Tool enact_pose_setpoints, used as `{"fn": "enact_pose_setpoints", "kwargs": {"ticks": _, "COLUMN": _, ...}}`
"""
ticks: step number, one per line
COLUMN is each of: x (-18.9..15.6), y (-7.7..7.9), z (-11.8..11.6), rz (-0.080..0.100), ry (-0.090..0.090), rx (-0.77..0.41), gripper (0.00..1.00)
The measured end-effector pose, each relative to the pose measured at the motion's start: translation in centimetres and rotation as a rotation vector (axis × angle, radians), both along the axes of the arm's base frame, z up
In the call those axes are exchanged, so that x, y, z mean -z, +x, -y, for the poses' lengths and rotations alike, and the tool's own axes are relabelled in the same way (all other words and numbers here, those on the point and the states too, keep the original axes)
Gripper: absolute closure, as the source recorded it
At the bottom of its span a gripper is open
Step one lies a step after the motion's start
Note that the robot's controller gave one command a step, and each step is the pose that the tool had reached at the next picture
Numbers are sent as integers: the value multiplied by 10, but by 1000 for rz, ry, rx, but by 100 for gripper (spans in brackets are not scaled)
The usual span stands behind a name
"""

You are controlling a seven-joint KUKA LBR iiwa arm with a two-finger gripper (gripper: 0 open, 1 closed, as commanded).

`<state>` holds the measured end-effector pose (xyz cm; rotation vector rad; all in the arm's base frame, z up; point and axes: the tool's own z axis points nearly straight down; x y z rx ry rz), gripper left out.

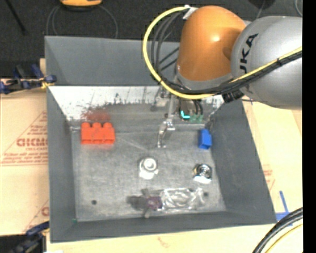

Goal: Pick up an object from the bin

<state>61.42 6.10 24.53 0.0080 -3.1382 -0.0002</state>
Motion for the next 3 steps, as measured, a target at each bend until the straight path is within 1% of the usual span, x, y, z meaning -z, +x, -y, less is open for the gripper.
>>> {"fn": "enact_pose_setpoints", "kwargs": {"ticks": 1, "x": 169, "y": -42, "z": 18, "rz": 10, "ry": 0, "rx": -111, "gripper": 0}}
{"fn": "enact_pose_setpoints", "kwargs": {"ticks": 2, "x": 164, "y": -39, "z": 18, "rz": 17, "ry": 1, "rx": -109, "gripper": 100}}
{"fn": "enact_pose_setpoints", "kwargs": {"ticks": 3, "x": 31, "y": -32, "z": 6, "rz": 16, "ry": -1, "rx": -288, "gripper": 100}}
